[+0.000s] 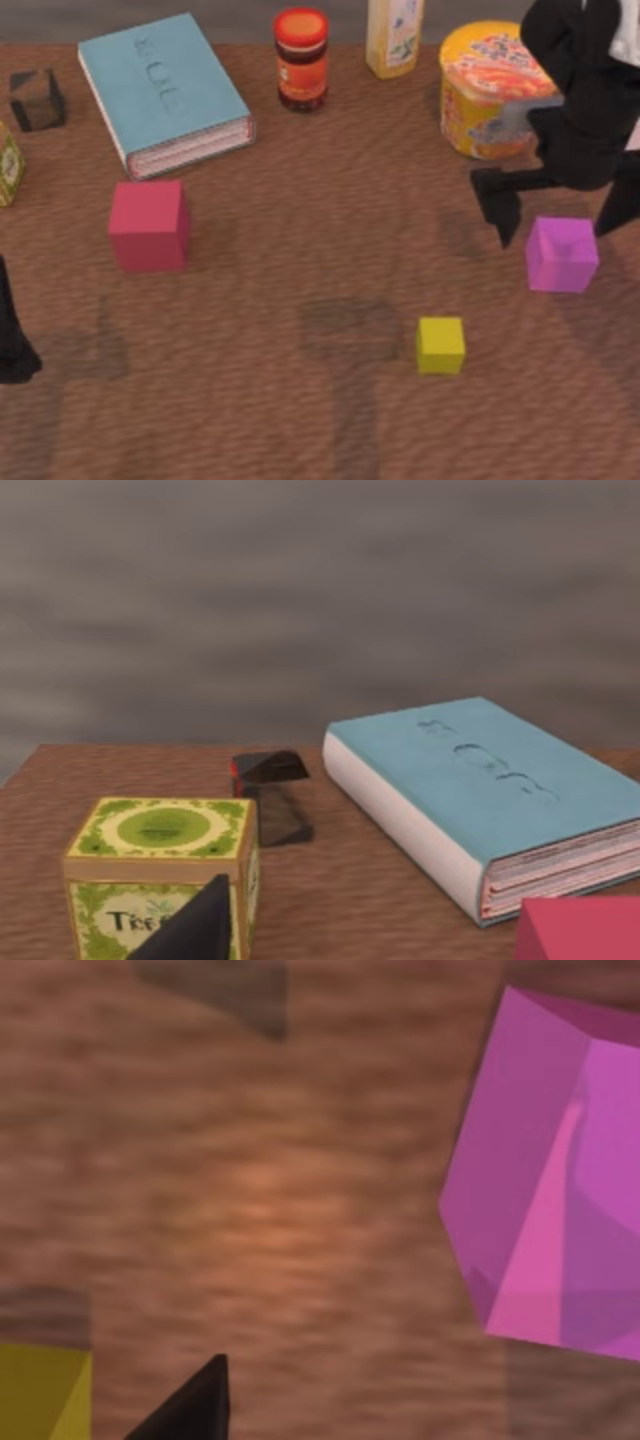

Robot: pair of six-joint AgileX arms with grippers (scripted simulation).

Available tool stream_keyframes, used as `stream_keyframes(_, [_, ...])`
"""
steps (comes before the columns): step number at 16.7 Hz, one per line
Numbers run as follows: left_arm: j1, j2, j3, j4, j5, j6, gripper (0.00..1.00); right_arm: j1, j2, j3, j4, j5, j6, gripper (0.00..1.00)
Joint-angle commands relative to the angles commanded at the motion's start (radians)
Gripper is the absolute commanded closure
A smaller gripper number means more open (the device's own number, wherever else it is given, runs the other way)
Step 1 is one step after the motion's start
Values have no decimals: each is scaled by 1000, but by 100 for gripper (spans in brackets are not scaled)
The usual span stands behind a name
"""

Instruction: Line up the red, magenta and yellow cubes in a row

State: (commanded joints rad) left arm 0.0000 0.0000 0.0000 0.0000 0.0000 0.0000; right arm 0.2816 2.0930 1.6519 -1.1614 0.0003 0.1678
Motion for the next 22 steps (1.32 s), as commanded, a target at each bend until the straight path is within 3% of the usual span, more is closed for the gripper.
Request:
stream_keyframes(4, [0, 0, 0, 0, 0, 0, 0, -57, -1, 21, 8, 2, 129, 0])
stream_keyframes(11, [0, 0, 0, 0, 0, 0, 0, -57, 2, 6, 25, 2, 135, 0])
stream_keyframes(18, [0, 0, 0, 0, 0, 0, 0, -58, 98, -151, 288, 3, 138, 0])
stream_keyframes(22, [0, 0, 0, 0, 0, 0, 0, -58, 113, -172, 317, 3, 138, 0])
